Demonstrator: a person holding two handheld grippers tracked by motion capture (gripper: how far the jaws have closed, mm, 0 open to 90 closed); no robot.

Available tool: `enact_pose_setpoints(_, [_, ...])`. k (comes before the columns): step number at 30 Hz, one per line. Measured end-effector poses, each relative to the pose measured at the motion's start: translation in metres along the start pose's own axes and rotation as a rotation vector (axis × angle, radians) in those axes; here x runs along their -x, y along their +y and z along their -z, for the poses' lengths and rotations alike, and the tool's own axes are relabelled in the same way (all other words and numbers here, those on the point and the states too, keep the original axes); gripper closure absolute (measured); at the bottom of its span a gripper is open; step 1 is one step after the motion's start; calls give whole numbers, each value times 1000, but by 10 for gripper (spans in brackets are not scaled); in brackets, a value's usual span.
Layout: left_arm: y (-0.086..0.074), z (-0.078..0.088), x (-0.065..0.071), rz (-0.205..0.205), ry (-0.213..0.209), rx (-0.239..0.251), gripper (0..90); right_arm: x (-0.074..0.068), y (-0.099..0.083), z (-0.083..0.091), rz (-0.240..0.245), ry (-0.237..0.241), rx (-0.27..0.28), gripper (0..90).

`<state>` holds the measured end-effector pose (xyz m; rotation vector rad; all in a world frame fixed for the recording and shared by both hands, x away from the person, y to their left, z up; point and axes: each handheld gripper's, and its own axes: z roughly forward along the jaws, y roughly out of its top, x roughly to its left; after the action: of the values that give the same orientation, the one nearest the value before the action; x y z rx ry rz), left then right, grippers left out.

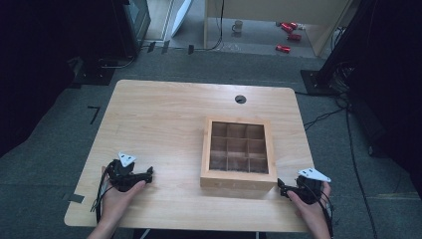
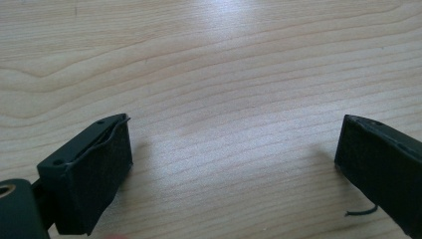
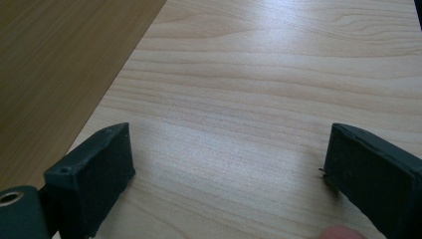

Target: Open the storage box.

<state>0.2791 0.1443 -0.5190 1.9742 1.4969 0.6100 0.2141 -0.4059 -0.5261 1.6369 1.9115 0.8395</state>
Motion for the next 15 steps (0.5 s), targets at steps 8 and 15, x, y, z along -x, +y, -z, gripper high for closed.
enact_pose_setpoints(8, [0,9,12,-39,-91,20,4,0,0,0,0,0,0,46])
enact_pose_setpoints(15, [9,15,39,-108,-190,77,4,0,0,0,-1,-1,-1,45])
